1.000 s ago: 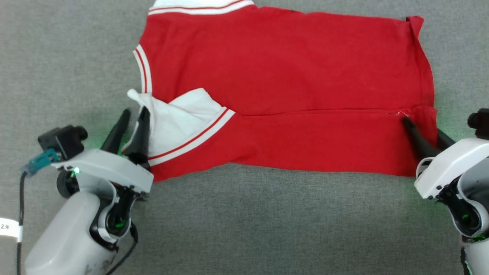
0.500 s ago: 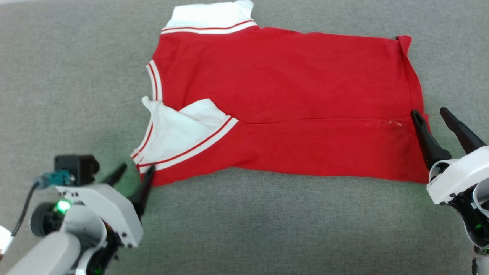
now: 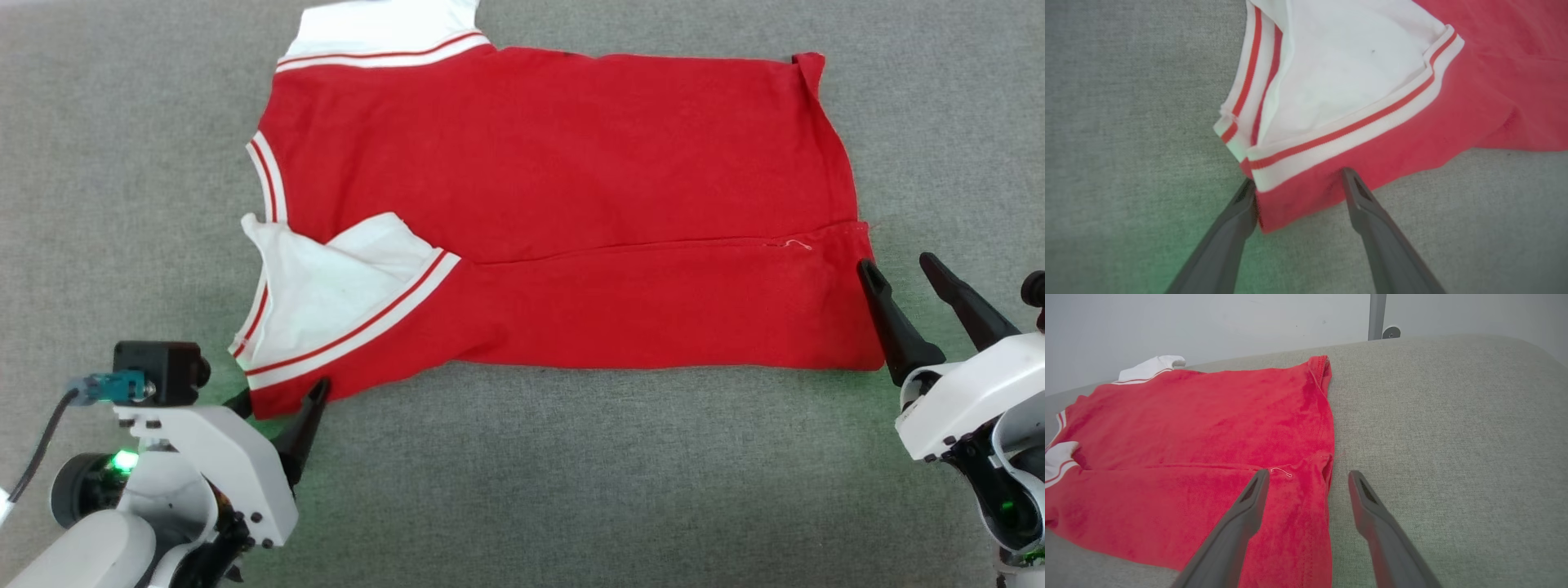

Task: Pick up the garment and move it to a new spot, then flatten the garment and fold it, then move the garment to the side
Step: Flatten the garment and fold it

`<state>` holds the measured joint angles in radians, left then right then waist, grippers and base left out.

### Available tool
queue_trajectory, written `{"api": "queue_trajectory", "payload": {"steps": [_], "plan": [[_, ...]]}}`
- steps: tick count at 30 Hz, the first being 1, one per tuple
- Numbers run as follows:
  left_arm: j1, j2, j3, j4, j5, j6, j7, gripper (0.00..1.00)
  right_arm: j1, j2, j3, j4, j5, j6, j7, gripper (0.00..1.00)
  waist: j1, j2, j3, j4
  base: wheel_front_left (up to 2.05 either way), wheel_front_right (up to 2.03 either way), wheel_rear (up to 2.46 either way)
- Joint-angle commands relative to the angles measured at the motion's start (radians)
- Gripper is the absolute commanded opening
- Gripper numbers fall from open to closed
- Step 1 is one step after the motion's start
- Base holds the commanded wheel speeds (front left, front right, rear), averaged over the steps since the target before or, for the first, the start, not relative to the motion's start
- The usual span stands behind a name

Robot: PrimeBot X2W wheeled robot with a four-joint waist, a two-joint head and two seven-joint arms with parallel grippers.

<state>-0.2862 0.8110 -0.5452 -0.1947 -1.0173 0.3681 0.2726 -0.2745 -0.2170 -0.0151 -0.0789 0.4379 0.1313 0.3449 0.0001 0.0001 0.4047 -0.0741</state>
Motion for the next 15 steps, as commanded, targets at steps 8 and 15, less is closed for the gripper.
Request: {"api": "queue_trajectory", "payload": {"steps": [8,15], "plan": [[-0.004,-0.024,-0.008,0.015,-0.002,-0.007,-0.014,0.00,0.037,-0.035,0.014,-0.032,0.000,-0.001,0.095,1.00,-0.0001,-0.0001,-0.013,0.004,0.00,0.00,0.00],[-0.015,-0.050,-0.025,0.026,0.007,-0.025,-0.024,0.00,0.046,-0.117,0.057,-0.077,0.022,-0.001,0.305,1.00,-0.0001,-0.0001,-0.025,0.028,0.00,0.00,0.00]]}}
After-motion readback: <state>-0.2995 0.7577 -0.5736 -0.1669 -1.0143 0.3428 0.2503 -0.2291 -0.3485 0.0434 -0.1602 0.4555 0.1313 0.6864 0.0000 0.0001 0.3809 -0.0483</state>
